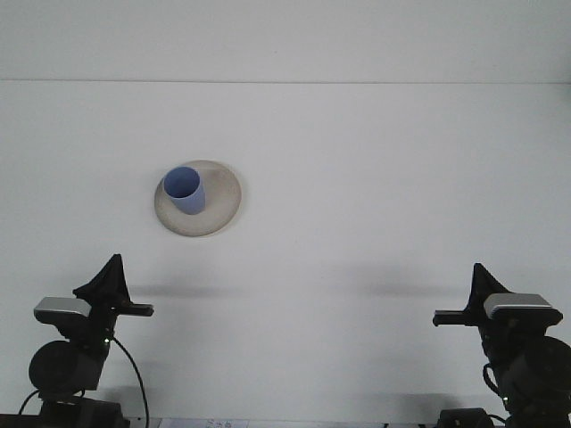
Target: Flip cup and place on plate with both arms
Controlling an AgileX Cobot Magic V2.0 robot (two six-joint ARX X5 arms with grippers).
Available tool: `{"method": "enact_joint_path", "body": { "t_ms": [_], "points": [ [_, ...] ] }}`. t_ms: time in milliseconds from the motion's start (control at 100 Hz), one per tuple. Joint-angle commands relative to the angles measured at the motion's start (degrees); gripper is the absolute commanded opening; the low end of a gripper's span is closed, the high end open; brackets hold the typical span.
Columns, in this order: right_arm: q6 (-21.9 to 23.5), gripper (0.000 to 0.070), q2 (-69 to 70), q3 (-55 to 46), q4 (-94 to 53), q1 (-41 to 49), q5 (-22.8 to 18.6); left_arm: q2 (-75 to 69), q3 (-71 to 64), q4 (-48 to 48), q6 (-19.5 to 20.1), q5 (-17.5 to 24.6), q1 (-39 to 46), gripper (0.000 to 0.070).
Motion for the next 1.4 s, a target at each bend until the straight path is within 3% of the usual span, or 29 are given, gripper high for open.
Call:
{"method": "enact_joint_path", "body": {
  "t_ms": [0, 250, 1390],
  "points": [
    [0.81, 0.0, 0.26, 0.2, 0.68, 0.07, 0.0, -2.27, -3.19, 1.22, 0.63, 2.27, 0.77, 0.0012],
    [0.81, 0.0, 0.26, 0.2, 0.68, 0.07, 0.0, -11.41, -13.03, 1.03, 0.13, 2.71, 1.49, 0.0012],
    [0.79, 0.0, 0.02, -0.11, 0.68, 0.15, 0.13, -11.1, -12.94, 1.11, 0.11, 2.71, 1.44, 0.0012]
  ]
}}
